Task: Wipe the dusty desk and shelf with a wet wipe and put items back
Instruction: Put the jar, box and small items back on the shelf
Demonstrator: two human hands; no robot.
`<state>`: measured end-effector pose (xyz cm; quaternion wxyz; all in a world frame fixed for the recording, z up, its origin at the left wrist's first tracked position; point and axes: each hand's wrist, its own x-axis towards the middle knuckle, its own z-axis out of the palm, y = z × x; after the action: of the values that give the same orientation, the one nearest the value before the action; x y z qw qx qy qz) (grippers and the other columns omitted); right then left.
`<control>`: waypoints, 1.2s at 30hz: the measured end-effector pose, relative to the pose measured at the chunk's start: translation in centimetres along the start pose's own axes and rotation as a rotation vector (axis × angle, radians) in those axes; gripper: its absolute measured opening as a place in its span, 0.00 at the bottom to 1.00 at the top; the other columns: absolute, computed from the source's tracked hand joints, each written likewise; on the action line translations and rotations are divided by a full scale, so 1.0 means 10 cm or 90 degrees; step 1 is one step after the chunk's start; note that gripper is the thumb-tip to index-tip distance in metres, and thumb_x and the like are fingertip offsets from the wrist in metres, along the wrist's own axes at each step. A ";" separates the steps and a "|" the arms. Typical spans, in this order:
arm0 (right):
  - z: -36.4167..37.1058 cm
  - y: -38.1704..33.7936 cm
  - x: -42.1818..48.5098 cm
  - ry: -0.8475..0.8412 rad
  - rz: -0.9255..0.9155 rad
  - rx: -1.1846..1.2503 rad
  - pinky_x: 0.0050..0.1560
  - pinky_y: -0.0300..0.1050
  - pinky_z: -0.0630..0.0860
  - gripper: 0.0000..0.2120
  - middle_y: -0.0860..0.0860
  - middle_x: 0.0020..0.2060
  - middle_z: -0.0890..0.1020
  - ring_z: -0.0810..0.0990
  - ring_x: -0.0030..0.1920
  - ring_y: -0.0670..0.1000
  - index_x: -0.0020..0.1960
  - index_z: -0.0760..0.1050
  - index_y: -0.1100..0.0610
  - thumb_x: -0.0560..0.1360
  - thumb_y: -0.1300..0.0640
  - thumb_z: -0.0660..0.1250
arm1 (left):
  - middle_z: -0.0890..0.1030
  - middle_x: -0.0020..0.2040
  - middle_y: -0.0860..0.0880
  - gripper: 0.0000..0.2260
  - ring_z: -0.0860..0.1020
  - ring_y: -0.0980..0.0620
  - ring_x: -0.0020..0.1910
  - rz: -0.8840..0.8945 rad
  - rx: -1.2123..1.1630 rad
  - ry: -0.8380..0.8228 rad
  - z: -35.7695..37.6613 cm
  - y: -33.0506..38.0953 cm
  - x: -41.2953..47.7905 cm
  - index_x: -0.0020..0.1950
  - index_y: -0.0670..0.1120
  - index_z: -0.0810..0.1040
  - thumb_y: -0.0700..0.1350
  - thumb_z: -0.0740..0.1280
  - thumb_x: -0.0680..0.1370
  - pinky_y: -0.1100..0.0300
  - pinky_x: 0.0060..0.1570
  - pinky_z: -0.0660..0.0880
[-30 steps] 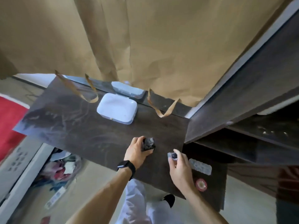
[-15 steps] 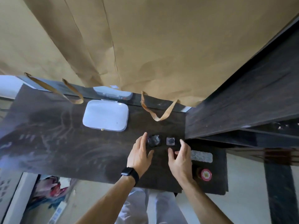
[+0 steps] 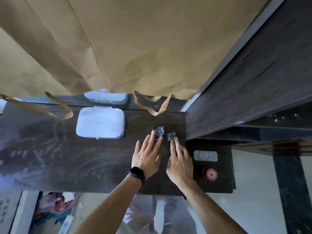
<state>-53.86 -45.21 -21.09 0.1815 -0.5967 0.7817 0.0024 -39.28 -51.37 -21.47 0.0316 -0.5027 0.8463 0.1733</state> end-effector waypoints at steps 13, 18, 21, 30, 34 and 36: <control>-0.37 -0.10 0.81 -0.047 0.071 0.047 0.58 0.53 0.77 0.45 0.53 0.81 0.42 0.68 0.67 0.59 0.81 0.45 0.56 0.75 0.49 0.68 | 0.50 0.81 0.48 0.38 0.53 0.46 0.79 -0.013 -0.028 -0.077 -0.32 0.23 0.82 0.81 0.56 0.46 0.54 0.64 0.76 0.44 0.74 0.52; -0.40 -0.06 0.87 -0.074 0.060 0.092 0.53 0.54 0.79 0.47 0.48 0.80 0.38 0.75 0.61 0.60 0.81 0.43 0.53 0.73 0.52 0.70 | 0.51 0.81 0.47 0.41 0.52 0.46 0.79 -0.002 0.026 -0.091 -0.30 0.19 0.83 0.81 0.55 0.44 0.54 0.65 0.75 0.41 0.74 0.52; -0.39 -0.01 0.90 -0.075 0.050 0.100 0.49 0.53 0.79 0.48 0.45 0.79 0.35 0.79 0.58 0.59 0.81 0.41 0.50 0.73 0.57 0.70 | 0.53 0.81 0.48 0.41 0.56 0.45 0.77 0.017 0.054 -0.074 -0.33 0.10 0.83 0.81 0.55 0.46 0.51 0.66 0.74 0.41 0.72 0.55; -0.47 0.04 0.76 -0.066 0.020 0.167 0.61 0.48 0.77 0.45 0.46 0.79 0.35 0.69 0.73 0.54 0.81 0.43 0.54 0.74 0.66 0.67 | 0.42 0.81 0.43 0.42 0.54 0.45 0.78 0.004 0.047 -0.113 -0.41 0.21 0.83 0.81 0.52 0.44 0.51 0.67 0.75 0.45 0.71 0.61; -0.52 0.15 0.42 -0.109 0.020 0.185 0.68 0.46 0.71 0.39 0.43 0.80 0.40 0.65 0.75 0.52 0.81 0.47 0.48 0.77 0.66 0.61 | 0.48 0.81 0.43 0.35 0.64 0.44 0.72 0.002 0.051 -0.100 -0.53 0.33 0.65 0.80 0.51 0.52 0.51 0.65 0.76 0.50 0.66 0.68; -0.56 0.27 0.22 -0.120 0.006 0.168 0.72 0.45 0.65 0.31 0.44 0.81 0.48 0.63 0.76 0.52 0.81 0.51 0.46 0.81 0.60 0.57 | 0.57 0.79 0.47 0.29 0.65 0.45 0.72 -0.010 0.049 -0.099 -0.54 0.40 0.46 0.78 0.51 0.58 0.51 0.62 0.78 0.51 0.67 0.66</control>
<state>-58.39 -47.67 -17.07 0.3307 -0.5614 0.7573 -0.0435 -44.34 -55.27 -16.41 0.1178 -0.4925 0.8435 0.1790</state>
